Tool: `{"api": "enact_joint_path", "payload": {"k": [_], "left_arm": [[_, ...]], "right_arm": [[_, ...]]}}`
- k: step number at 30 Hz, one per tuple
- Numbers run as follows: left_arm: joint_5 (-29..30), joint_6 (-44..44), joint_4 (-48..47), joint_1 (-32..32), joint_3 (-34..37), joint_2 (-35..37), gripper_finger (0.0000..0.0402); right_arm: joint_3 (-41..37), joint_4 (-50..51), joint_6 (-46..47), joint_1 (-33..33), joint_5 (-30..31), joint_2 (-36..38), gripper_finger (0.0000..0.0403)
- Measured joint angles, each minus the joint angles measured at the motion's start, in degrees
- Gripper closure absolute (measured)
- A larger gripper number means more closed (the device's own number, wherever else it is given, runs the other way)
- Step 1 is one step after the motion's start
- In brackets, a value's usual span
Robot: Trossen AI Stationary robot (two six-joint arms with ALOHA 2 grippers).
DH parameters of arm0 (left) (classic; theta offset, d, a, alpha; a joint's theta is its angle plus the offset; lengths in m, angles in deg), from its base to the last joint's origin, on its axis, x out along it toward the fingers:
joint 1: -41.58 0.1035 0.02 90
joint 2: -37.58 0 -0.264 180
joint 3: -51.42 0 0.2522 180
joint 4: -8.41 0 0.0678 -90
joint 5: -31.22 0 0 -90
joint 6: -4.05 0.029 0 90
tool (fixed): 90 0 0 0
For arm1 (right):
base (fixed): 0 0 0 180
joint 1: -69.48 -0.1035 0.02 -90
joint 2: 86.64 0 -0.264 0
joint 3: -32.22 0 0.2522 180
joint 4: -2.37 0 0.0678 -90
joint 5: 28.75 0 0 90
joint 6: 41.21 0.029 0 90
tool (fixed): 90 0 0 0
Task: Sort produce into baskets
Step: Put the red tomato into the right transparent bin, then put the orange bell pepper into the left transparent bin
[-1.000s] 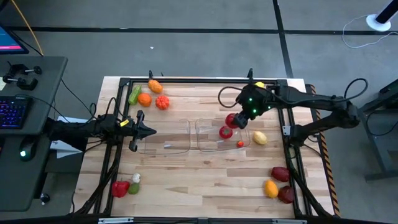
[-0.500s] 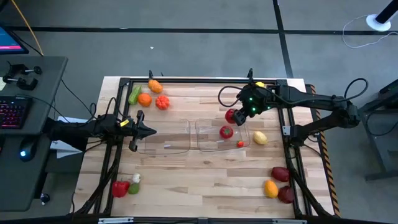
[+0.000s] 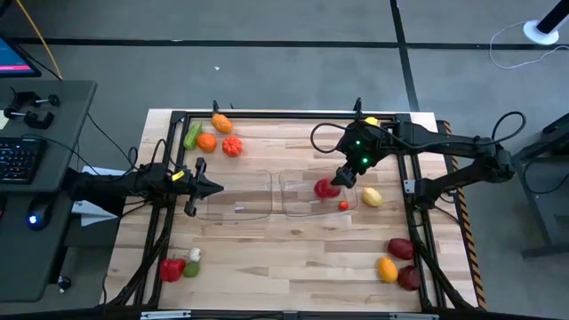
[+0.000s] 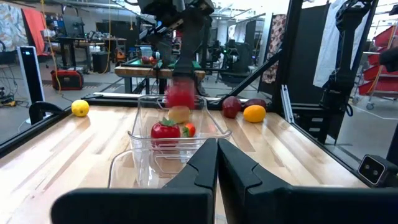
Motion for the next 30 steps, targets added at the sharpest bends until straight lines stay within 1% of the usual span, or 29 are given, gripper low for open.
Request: {"api": "enact_joint_path", "payload": {"k": [3,4,6,11,17,19,23,26,30], "left_arm": [[0.0,0.0,0.0,0.0,0.0,0.0,0.0401],[0.0,0.0,0.0,0.0,0.0,0.0,0.0401],[0.0,0.0,0.0,0.0,0.0,0.0,0.0401],[0.0,0.0,0.0,0.0,0.0,0.0,0.0401],[0.0,0.0,0.0,0.0,0.0,0.0,0.0401],[0.0,0.0,0.0,0.0,0.0,0.0,0.0401],[0.0,0.0,0.0,0.0,0.0,0.0,0.0401],[0.0,0.0,0.0,0.0,0.0,0.0,0.0401],[0.1,0.0,0.0,0.0,0.0,0.0,0.0401]], "right_arm": [[0.0,-0.9,-1.1,-1.0,0.3,0.0,0.0033],[0.0,-0.8,-1.2,-1.3,1.2,0.0,0.0019],[0.0,-0.8,-1.3,-1.7,3.5,0.0,0.0008],[0.0,-0.9,-4.1,-1.0,4.4,0.0,0.0028],[0.0,-1.0,-4.2,-0.2,4.8,0.0,0.0033],[0.0,-1.0,-4.2,-0.2,7.0,0.0,0.0033],[0.0,-1.4,-3.7,0.0,15.0,0.0,0.0033],[0.0,-5.6,-3.3,1.5,16.3,-0.8,0.0033],[0.0,-14.2,-5.7,3.9,15.2,-3.4,0.0033]]}}
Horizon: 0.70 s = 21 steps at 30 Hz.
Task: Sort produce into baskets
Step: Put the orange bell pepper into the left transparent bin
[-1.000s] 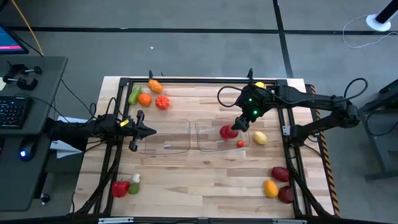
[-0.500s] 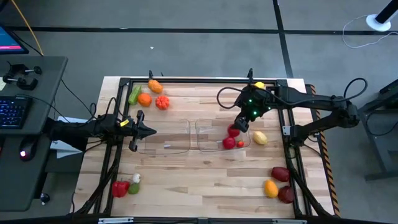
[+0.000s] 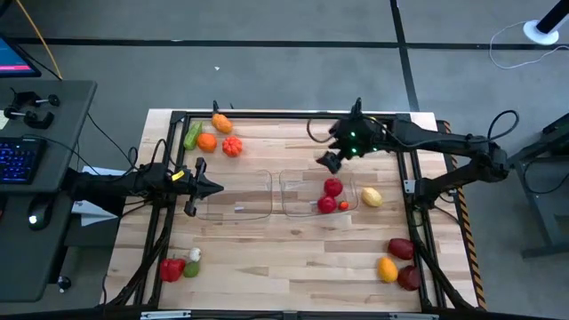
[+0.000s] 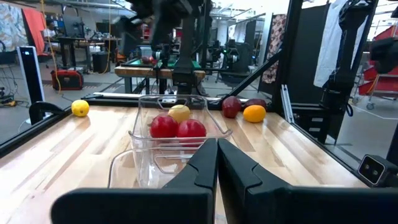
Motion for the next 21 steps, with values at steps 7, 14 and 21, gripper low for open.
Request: {"api": "enact_joint_path", "payload": {"k": [7,14,21], "left_arm": [[9.7,-25.1,17.1,0.0,0.0,-0.2,0.0401],[38.4,-34.9,38.0,0.4,-1.6,-1.7,0.0401],[29.7,-44.3,17.4,7.5,-16.0,-20.5,0.0400]], "right_arm": [[0.0,-7.2,5.3,1.5,-2.6,-4.6,0.0033],[0.0,-8.1,6.3,2.3,-2.4,-5.8,0.0033],[0.0,-11.8,7.1,6.7,-2.4,-5.6,0.0033]]}}
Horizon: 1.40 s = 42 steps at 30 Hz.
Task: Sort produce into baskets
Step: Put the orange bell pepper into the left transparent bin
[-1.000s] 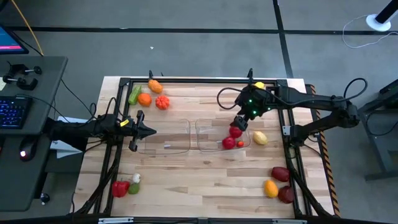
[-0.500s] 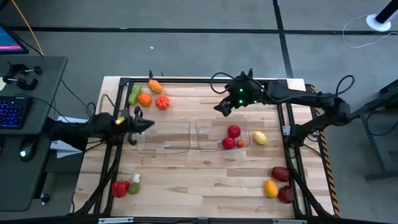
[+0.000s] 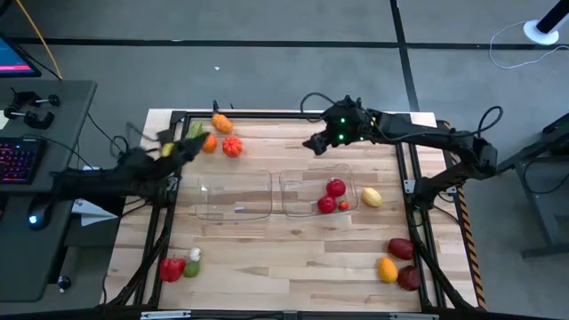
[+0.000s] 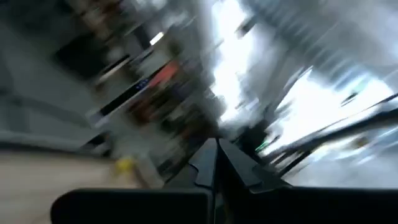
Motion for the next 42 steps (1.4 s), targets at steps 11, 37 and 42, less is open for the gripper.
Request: {"api": "enact_joint_path", "payload": {"k": [11,37,42], "left_arm": [[-40.6,18.3,-39.1,30.8,-27.5,-36.6,0.0275],[-24.8,35.2,-66.0,35.9,-44.3,-69.9,0.0114],[-27.2,34.7,-64.2,35.6,-44.3,-69.9,0.0114]], "right_arm": [[4.9,6.3,-4.8,7.2,-16.3,1.4,0.0033],[14.3,32.5,-22.2,6.7,1.2,1.4,0.0033],[14.3,31.9,-22.1,6.7,2.4,1.4,0.0033]]}}
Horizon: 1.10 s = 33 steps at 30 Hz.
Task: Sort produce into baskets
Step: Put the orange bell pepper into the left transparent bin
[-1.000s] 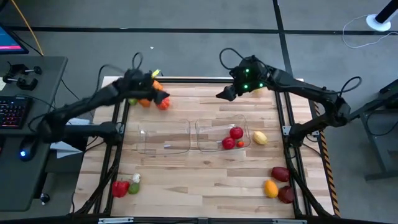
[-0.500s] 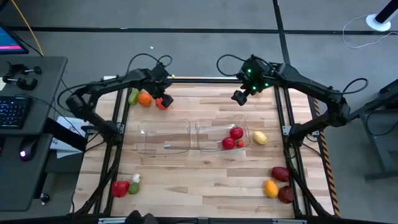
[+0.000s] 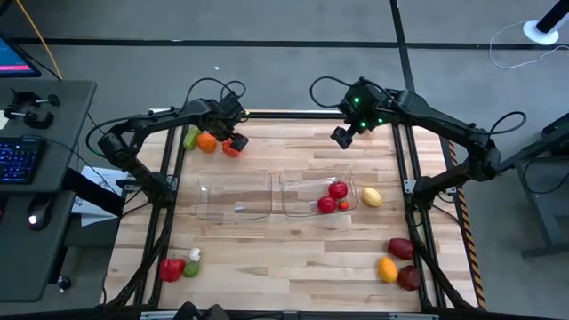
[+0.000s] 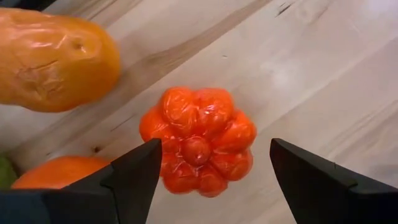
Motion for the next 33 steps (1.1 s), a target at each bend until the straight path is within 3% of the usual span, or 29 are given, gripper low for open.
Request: {"api": "enact_joint_path", "payload": {"k": [15,21,29,33], "left_arm": [[-1.0,-2.5,4.1,0.3,-0.1,0.0,0.0114],[-4.9,1.4,4.1,0.3,-0.1,0.0,0.0110],[-3.4,5.5,-3.1,0.3,-0.1,0.0,0.0042],[-2.8,4.8,-1.4,0.1,-0.1,0.0,0.0008]], "right_arm": [[0.0,-0.6,1.8,0.0,0.0,-0.1,0.0033],[0.0,-0.6,3.0,0.0,0.0,-0.1,0.0033],[0.0,-1.5,2.6,0.0,0.1,-0.1,0.0033],[0.0,-3.1,2.6,0.0,0.1,-0.1,0.0033]]}}
